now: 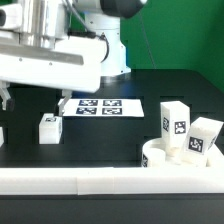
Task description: Assemble stool
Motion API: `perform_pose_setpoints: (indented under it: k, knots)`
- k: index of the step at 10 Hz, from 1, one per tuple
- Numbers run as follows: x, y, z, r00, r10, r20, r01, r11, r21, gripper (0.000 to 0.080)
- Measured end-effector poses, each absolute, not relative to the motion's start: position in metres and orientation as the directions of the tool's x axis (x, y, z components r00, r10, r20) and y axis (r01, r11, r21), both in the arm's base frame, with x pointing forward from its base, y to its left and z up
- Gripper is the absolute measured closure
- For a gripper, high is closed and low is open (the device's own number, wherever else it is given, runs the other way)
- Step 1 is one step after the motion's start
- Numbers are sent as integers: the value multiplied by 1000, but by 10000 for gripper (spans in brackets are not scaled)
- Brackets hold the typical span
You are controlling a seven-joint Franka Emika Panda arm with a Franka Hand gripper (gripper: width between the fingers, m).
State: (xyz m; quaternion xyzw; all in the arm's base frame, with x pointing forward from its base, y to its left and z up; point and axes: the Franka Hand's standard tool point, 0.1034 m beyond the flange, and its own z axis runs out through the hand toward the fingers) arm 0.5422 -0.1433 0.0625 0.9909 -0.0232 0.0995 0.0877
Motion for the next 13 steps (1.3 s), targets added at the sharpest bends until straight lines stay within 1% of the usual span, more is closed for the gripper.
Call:
perform_pose_setpoints:
  k: [1,2,3,4,5,7,8,9,10,11,12,13]
  knots:
    - [540,-145,57,981,-39,191,-71,-984,163,151]
    - [541,-141,57,985,-53,166,-78,-986,145,151]
    - [541,-142,57,984,-54,168,-79,-986,147,151]
    - [537,-136,53,990,-85,116,-99,-988,117,151]
    - [533,-130,51,994,-107,-4,-106,-991,83,151]
    - [529,-135,54,977,-111,-181,-103,-993,52,151]
    - [528,-138,55,963,-114,-244,-107,-993,40,151]
    - [524,-141,57,923,-108,-369,-104,-994,31,151]
    - [523,-142,57,891,-114,-439,-111,-993,33,151]
    - [516,-142,58,832,-117,-543,-116,-993,36,151]
    - [515,-143,57,781,-118,-614,-118,-992,40,151]
    - [511,-138,55,722,-98,-685,-103,-994,34,151]
